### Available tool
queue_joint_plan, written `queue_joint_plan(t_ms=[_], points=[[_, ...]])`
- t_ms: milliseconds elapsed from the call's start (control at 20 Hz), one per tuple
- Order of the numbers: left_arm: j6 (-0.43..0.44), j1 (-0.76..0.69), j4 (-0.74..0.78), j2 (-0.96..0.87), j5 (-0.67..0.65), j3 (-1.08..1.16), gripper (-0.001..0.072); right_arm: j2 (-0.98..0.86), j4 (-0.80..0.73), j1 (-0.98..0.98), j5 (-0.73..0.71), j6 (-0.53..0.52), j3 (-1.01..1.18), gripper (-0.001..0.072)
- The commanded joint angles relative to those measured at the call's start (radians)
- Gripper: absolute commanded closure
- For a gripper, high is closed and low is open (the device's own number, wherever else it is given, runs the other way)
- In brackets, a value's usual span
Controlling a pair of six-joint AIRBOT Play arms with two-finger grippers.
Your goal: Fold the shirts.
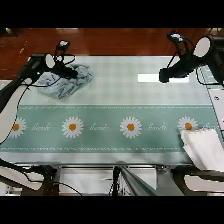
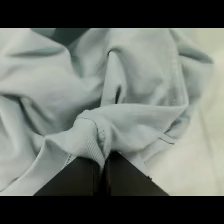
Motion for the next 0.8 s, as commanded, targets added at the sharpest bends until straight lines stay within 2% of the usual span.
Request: queue_joint_plan(t_ms=[0,350,550,750], points=[[0.024,0.000,-0.003,0.050,-0.099,0.150,0.0679,0.000,-0.027,0.000,0.022,0.000,0.000,0.0105],[0.025,-0.072,-0.007,0.344,-0.131,0.525,0.0679,0.000,-0.288,-0.002,0.248,0.010,0.000,0.0105],[0.025,-0.135,-0.007,0.519,-0.112,0.547,0.0679,0.000,-0.321,-0.006,0.338,0.019,0.000,0.0105],[0.025,-0.150,-0.007,0.584,-0.117,0.547,0.0678,0.007,-0.338,-0.006,0.400,0.019,0.000,0.0105]])
